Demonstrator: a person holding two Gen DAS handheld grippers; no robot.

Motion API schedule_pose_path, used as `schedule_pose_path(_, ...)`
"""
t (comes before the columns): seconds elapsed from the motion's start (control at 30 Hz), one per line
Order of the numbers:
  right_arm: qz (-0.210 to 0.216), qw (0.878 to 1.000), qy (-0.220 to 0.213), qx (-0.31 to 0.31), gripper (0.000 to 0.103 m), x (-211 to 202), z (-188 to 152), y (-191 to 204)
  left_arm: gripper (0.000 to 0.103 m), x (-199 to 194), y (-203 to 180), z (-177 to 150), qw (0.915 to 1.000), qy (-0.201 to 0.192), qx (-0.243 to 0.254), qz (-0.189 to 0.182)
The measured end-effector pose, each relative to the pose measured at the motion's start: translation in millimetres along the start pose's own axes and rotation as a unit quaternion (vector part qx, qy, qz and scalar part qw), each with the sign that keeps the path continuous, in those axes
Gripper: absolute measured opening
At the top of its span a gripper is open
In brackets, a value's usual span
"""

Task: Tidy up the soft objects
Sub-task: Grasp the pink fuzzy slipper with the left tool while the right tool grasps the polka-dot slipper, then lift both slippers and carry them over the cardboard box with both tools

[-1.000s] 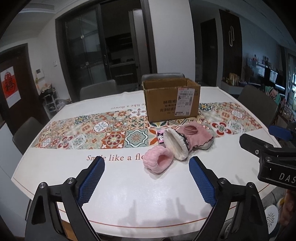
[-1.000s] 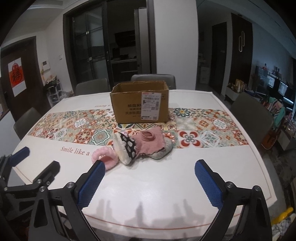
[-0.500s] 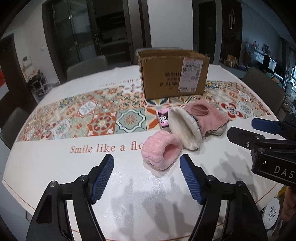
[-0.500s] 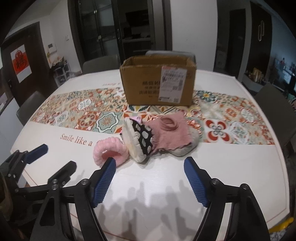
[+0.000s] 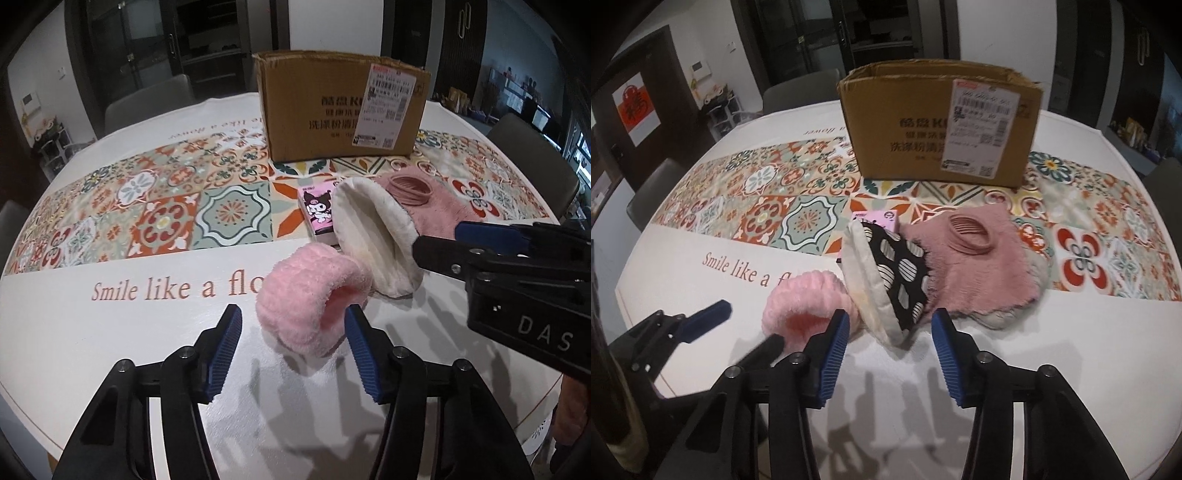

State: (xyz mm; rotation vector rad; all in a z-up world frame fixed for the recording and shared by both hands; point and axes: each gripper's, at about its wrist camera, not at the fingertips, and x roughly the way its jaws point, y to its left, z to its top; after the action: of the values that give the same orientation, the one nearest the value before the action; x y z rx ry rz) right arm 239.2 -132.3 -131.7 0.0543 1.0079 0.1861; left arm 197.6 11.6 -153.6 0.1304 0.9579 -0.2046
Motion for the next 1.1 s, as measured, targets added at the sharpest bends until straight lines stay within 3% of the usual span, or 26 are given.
schedule_pose_path(0.2, 0.002, 1.000, 0.015, -0.002, 0.039, 19.9, 10.1, 0.8, 0.048, 19.5, -2.2, 4.9, 0.9998, 0.017, 0.009, -0.007)
schedule_pose_path(0.43, 0.002, 0.999, 0.033, -0.005, 0.030, 38.0, 18.3, 5.9, 0.025, 33.6, 6.5, 11.9, 0.9994, 0.025, 0.017, -0.016)
schedule_pose_path(0.53, -0.009, 0.999, 0.038, -0.007, 0.021, 43.3, 20.6, 9.2, 0.020, 33.4, 11.3, 14.7, 0.9992, 0.020, 0.017, -0.029)
schedule_pose_path(0.77, -0.027, 0.999, 0.032, 0.014, 0.016, 38.7, 22.1, 5.1, 0.015, 21.9, 18.3, 21.6, 0.9991, -0.008, 0.020, -0.036)
schedule_pose_path(1.1, -0.024, 1.000, -0.012, 0.002, 0.013, 7.6, 28.7, 4.1, 0.015, -17.9, 17.8, 43.3, 0.9973, -0.073, 0.002, 0.000)
